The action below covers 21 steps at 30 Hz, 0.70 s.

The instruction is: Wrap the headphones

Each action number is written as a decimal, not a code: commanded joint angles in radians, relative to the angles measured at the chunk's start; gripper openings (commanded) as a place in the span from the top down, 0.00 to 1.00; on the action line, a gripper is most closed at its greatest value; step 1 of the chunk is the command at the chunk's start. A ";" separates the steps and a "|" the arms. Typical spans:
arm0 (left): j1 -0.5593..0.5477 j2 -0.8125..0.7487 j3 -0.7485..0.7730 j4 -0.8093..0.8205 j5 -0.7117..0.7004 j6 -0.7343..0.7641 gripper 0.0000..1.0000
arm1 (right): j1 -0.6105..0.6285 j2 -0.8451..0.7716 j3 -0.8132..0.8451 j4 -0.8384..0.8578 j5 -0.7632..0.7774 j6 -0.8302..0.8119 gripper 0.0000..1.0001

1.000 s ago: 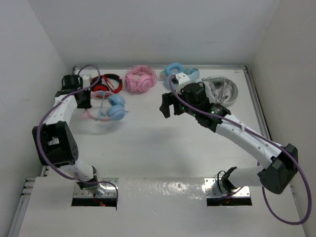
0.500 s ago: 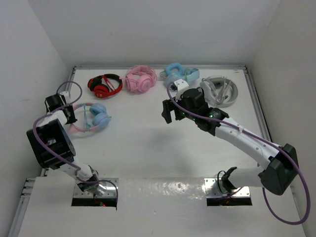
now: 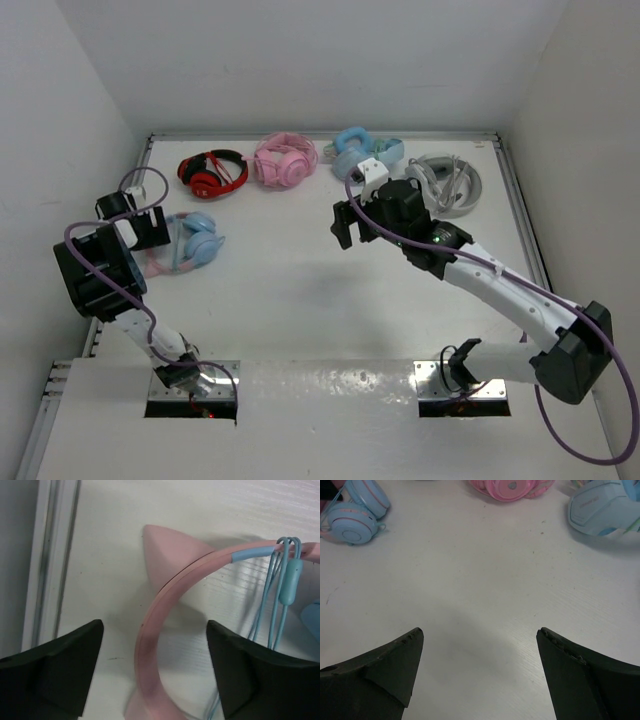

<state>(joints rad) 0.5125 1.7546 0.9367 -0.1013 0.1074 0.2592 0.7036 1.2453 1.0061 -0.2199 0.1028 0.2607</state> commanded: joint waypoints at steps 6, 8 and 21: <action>0.012 -0.182 0.139 -0.152 -0.147 -0.038 0.13 | -0.001 -0.014 0.038 -0.105 0.223 0.040 0.02; 0.017 -0.252 0.133 -0.216 -0.184 -0.012 0.11 | -0.010 -0.009 0.028 -0.173 0.267 0.095 0.01; 0.431 -0.376 -0.145 -0.308 -0.281 0.204 0.01 | -0.230 -0.403 -0.501 -0.438 0.550 0.462 0.01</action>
<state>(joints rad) 0.8776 1.3796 0.8146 -0.4065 -0.1932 0.4156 0.4767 0.8879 0.5610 -0.6231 0.5392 0.6113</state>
